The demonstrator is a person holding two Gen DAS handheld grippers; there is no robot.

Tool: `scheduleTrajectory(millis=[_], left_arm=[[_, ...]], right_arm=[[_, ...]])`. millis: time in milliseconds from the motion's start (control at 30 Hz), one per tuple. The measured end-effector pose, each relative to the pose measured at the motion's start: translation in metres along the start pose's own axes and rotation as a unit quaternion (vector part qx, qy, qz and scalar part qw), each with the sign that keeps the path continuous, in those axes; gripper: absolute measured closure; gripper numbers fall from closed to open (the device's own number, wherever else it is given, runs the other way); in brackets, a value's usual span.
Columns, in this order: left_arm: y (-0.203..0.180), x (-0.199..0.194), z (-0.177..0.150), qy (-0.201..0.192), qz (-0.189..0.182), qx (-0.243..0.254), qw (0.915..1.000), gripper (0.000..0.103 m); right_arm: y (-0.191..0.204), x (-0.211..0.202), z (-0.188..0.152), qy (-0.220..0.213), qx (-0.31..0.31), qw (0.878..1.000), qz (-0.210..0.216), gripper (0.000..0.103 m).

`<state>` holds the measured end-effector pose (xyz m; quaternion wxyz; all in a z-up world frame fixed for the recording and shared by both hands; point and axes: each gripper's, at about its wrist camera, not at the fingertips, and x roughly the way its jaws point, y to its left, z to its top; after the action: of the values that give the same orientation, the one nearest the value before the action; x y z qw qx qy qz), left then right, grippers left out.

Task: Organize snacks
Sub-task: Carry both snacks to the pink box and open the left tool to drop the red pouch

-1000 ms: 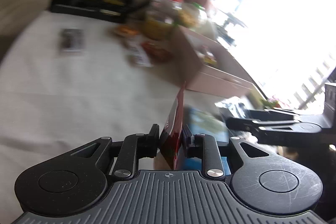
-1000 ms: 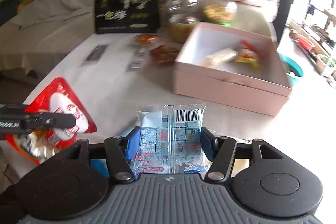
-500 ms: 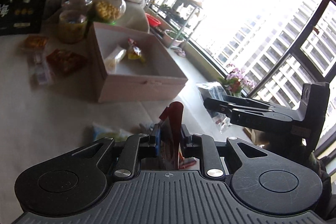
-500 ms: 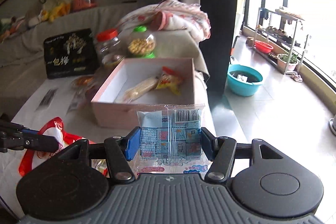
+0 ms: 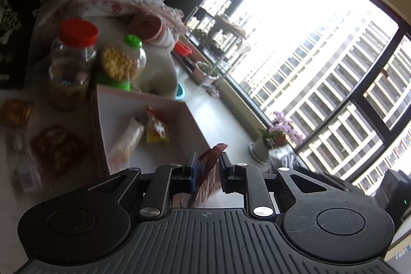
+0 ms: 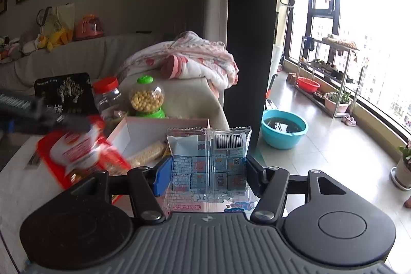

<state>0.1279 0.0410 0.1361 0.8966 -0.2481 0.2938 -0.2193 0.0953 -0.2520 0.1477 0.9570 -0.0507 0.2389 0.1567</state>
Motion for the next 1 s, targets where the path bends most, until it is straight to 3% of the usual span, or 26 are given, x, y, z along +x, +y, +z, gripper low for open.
scheduleTrajectory(millis=[67,167,300,367,467,633,733,867,1000], left_arm=[[0.002,0.018,0.023,-0.027,0.014,0.007,0.9995,0.086],[0.009,0.041,0.047,-0.03,-0.002,-0.011,0.9995,0.086],[0.013,0.064,0.057,-0.034,0.008,0.009,0.9993,0.086],[0.024,0.068,0.054,-0.024,0.007,-0.007,0.9997,0.087],[0.037,0.055,0.037,-0.024,0.017,-0.014,0.9995,0.085],[0.052,0.028,0.004,-0.012,0.068,-0.008,0.9976,0.084],[0.064,0.006,-0.016,-0.006,0.082,-0.024,0.9963,0.084],[0.081,-0.028,-0.047,-0.001,0.09,-0.038,0.9952,0.084],[0.099,-0.054,-0.075,-0.002,0.103,-0.061,0.9928,0.085]], right_arm=[[0.001,0.008,0.007,-0.003,-0.001,1.0,0.0,0.043],[0.004,0.019,0.012,0.003,-0.005,1.0,0.006,0.043],[0.007,0.042,0.012,0.025,-0.003,1.0,0.015,0.043],[0.007,0.054,0.012,0.04,0.003,0.999,0.026,0.043],[0.011,0.082,0.016,0.075,0.018,0.996,0.052,0.043],[0.028,0.142,0.028,0.129,0.042,0.985,0.106,0.042],[0.039,0.166,0.036,0.16,0.04,0.98,0.11,0.039],[0.047,0.158,0.044,0.179,0.02,0.976,0.122,0.03],[0.052,0.129,0.037,0.217,0.0,0.962,0.167,0.029]])
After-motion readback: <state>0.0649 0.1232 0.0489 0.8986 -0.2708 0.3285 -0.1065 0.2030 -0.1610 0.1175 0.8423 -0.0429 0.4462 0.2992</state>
